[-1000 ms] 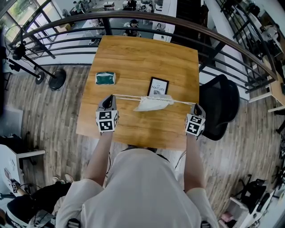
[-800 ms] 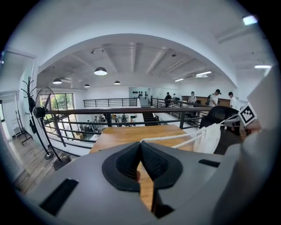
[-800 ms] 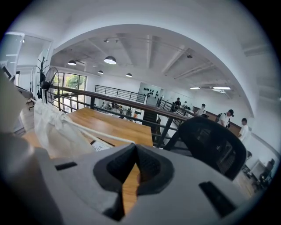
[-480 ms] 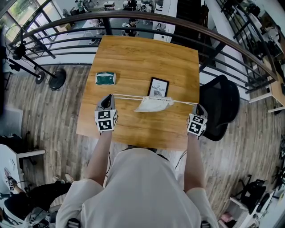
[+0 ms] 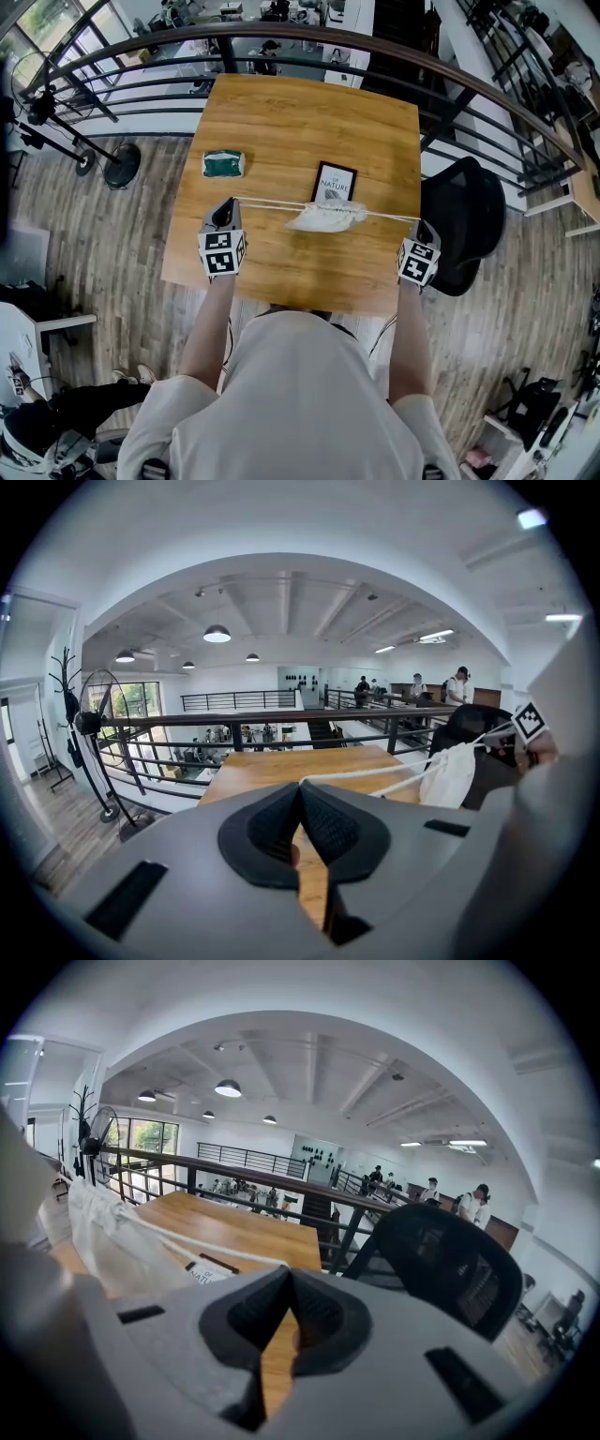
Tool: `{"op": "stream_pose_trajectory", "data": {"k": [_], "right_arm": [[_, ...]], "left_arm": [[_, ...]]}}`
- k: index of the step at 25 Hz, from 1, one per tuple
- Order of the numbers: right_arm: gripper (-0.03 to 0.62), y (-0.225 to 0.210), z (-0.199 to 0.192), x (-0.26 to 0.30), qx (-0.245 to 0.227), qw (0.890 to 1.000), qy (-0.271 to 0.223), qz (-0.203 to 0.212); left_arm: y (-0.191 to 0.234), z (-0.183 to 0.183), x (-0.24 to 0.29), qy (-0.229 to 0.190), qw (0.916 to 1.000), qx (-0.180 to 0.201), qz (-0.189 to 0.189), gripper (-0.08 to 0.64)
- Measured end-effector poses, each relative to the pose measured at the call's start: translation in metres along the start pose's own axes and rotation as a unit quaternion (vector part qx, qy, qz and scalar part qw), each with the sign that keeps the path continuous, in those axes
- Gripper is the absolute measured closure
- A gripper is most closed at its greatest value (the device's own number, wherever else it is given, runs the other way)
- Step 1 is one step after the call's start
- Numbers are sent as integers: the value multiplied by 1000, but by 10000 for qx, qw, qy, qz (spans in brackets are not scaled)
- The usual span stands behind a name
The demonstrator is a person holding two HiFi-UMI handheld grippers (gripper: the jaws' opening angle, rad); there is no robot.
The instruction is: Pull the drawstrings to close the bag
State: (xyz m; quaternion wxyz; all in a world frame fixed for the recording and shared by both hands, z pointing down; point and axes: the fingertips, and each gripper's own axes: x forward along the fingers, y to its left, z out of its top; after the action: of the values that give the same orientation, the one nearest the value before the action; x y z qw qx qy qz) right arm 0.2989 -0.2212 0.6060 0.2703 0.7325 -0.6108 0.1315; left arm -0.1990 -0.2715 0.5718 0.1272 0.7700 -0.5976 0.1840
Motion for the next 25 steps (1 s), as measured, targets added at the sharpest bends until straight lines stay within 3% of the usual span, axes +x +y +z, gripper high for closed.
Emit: {"op": "stream_pose_trajectory", "data": {"k": [11, 25], "right_arm": [[580, -1, -4, -3, 12, 10000, -6, -29], [583, -2, 27, -18, -35, 9990, -429, 85]], "left_arm": [[6, -4, -2, 2, 9998, -170, 94, 561], [-6, 32, -2, -381, 9991, -29, -163, 563]]}}
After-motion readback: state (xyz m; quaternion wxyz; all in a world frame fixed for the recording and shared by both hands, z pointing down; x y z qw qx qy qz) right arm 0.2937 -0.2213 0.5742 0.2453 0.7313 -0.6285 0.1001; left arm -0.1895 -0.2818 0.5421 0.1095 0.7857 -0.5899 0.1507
